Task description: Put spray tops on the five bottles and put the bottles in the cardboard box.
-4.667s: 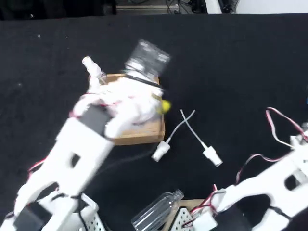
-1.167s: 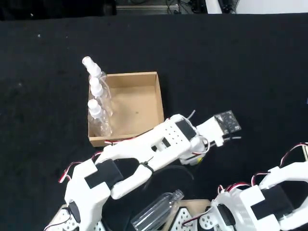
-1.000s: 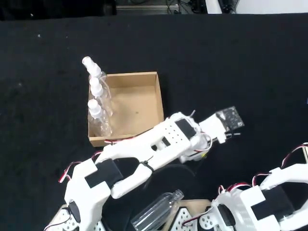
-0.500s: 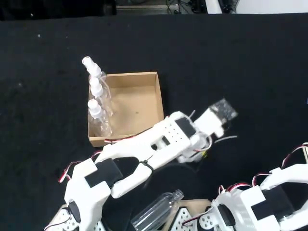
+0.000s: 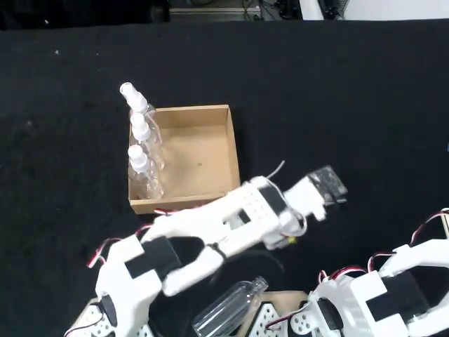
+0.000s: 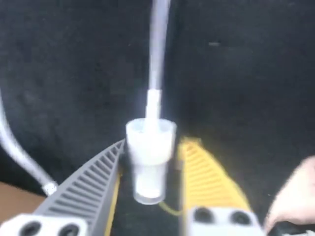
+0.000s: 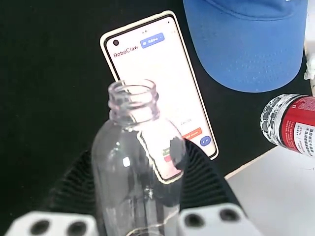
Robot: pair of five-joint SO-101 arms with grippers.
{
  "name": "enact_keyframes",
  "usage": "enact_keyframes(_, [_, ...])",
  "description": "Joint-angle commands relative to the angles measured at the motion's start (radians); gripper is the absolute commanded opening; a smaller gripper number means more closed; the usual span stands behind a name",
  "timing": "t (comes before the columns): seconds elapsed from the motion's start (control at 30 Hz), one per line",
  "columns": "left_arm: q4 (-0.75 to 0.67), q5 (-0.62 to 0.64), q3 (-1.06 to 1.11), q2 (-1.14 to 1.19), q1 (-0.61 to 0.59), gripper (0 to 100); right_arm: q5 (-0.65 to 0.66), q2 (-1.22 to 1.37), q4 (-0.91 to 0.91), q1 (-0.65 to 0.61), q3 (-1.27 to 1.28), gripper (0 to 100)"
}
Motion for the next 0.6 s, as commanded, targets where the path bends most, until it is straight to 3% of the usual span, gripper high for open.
enact_keyframes(0.0, [0.005,-0.012,-0.016,-0.023,0.053,4,0.006,0.001,-0.011,0.015,-0.067,1.1])
enact_keyframes(0.27, [0.252,-0.132,-0.259,-0.181,-0.053,6,0.005,-0.007,-0.008,0.015,-0.064,1.1])
enact_keyframes(0.57, [0.272,-0.152,-0.438,-0.605,-0.277,6,-0.049,-0.007,-0.009,0.005,-0.064,1.1])
